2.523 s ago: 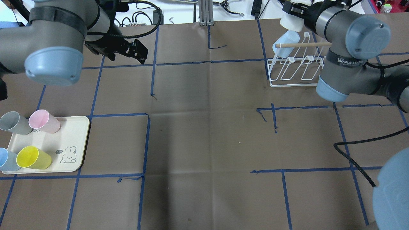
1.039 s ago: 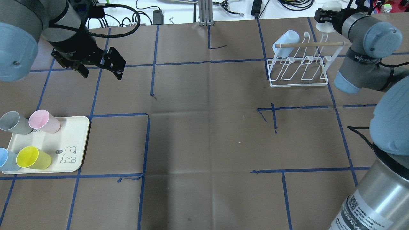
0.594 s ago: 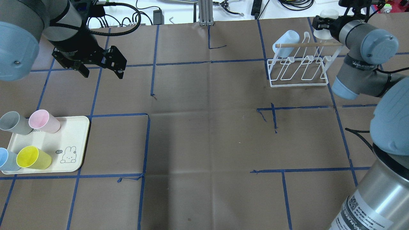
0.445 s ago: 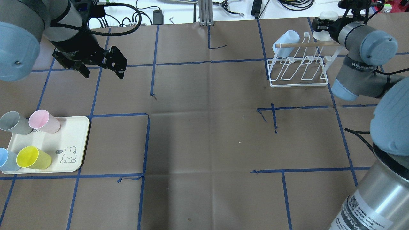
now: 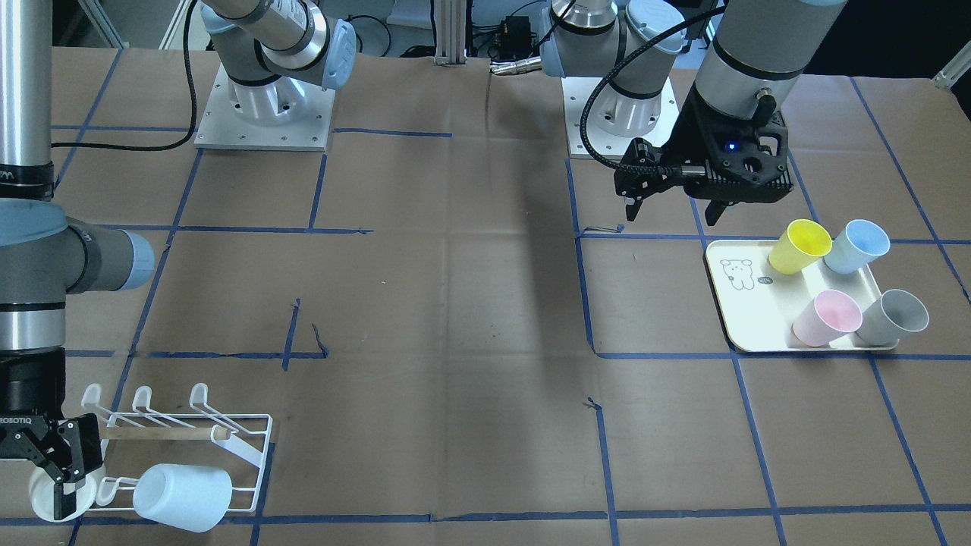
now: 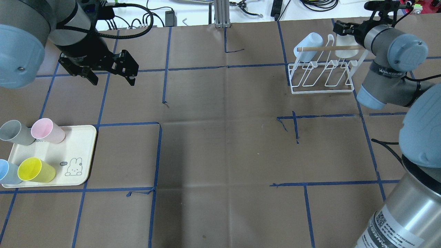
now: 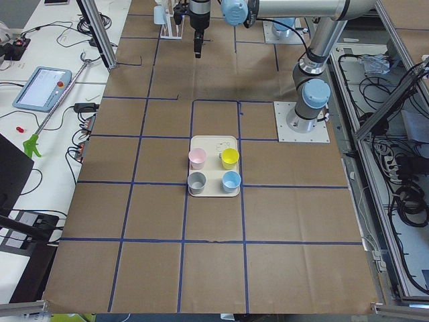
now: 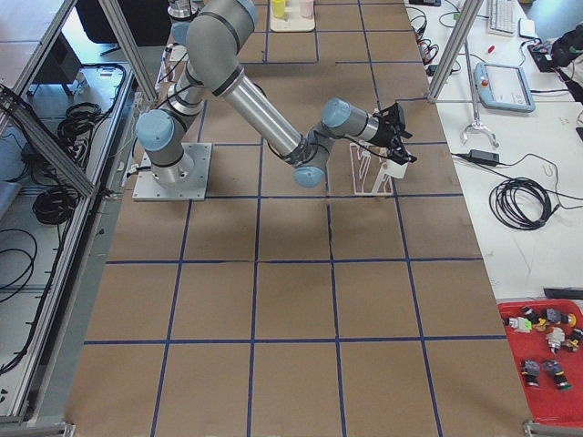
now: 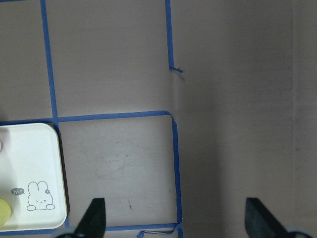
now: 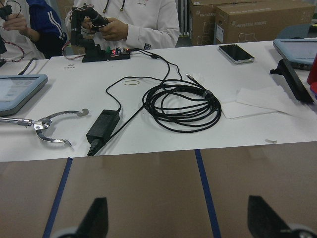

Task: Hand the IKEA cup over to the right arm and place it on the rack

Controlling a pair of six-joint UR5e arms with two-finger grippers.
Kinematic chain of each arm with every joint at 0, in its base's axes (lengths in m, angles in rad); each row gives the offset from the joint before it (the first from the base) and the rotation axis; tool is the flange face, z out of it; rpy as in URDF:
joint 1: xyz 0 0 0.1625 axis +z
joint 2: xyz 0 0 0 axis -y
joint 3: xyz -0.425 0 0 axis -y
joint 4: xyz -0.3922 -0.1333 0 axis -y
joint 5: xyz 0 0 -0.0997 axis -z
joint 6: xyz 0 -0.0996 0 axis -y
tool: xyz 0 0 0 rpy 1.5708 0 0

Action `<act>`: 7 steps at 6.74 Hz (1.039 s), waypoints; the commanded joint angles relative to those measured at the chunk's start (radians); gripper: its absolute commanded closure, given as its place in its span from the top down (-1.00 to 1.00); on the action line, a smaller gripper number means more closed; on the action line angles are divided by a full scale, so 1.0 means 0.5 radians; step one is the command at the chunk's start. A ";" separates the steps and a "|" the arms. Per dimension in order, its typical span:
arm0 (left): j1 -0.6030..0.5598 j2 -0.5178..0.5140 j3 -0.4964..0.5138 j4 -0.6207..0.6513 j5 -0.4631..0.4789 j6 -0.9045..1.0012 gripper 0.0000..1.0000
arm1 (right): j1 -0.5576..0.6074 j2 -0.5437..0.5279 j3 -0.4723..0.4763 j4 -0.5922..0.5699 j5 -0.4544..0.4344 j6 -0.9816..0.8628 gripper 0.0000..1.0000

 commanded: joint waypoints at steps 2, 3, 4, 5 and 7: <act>-0.003 0.020 -0.025 -0.006 0.000 -0.004 0.98 | 0.007 -0.212 -0.011 0.170 0.006 -0.003 1.00; -0.003 0.029 -0.037 -0.006 0.000 -0.004 0.98 | 0.013 -0.314 -0.020 0.366 0.006 -0.009 1.00; -0.003 0.029 -0.038 -0.003 0.000 -0.004 0.98 | 0.028 -0.400 -0.008 0.486 0.003 -0.003 1.00; -0.003 0.026 -0.035 0.003 0.000 -0.004 0.98 | 0.080 -0.507 -0.008 0.575 0.003 0.000 1.00; -0.003 0.020 -0.022 0.003 0.000 -0.004 0.98 | 0.196 -0.673 -0.020 1.187 -0.009 0.000 1.00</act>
